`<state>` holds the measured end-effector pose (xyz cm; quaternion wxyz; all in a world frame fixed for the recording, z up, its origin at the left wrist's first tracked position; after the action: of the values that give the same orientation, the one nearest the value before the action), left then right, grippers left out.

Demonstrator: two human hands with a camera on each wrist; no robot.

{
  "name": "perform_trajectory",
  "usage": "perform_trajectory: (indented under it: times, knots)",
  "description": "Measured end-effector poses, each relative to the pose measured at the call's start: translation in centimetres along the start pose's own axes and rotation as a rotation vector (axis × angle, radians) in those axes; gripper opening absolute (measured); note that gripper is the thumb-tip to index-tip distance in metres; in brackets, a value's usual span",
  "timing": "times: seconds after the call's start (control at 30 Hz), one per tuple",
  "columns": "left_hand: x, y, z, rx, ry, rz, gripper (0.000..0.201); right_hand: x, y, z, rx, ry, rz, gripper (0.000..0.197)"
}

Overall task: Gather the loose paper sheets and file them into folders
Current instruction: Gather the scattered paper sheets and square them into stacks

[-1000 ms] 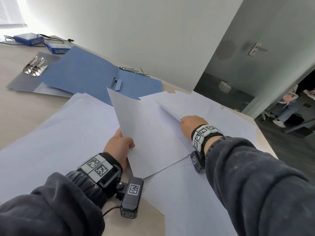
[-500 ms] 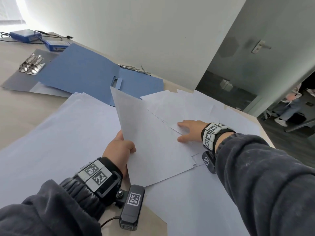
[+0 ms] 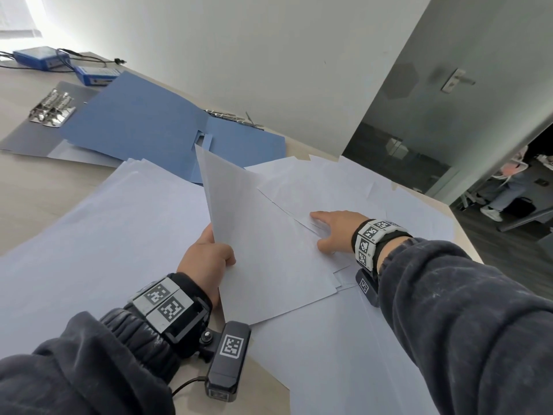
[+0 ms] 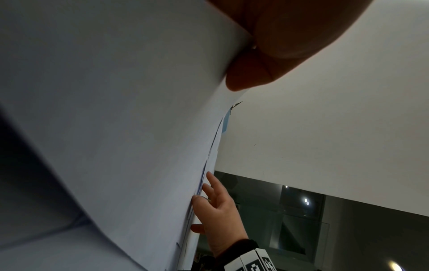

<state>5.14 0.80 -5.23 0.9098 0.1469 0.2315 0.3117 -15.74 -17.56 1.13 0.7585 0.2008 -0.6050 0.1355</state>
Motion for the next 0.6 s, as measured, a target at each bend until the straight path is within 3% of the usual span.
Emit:
perform_trajectory:
  times: [0.2,0.5,0.6]
  knots:
    - [0.0,0.0,0.0,0.002,-0.003,0.012,0.065,-0.1,0.0,-0.7,0.016,0.069,-0.006,0.077]
    - [0.1,-0.1,0.0,-0.007,-0.014,0.024,0.062,-0.7,-0.7,0.0,-0.014,0.004,0.051,0.083]
    - [0.1,-0.1,0.0,-0.009,-0.034,0.023,0.062,-1.0,-1.2,0.2,-0.023,-0.012,0.084,0.076]
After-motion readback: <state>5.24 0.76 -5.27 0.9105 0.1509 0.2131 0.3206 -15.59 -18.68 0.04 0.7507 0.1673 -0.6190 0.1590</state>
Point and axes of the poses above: each hand's wrist, its own y-axis away from the middle knuckle, its own x-axis out of the back of the hand, z = x × y, the point moved 2 cm from there along -y, towards the middle knuckle, and after that the axes turned 14 degrees about z, right-handed, at the moved point
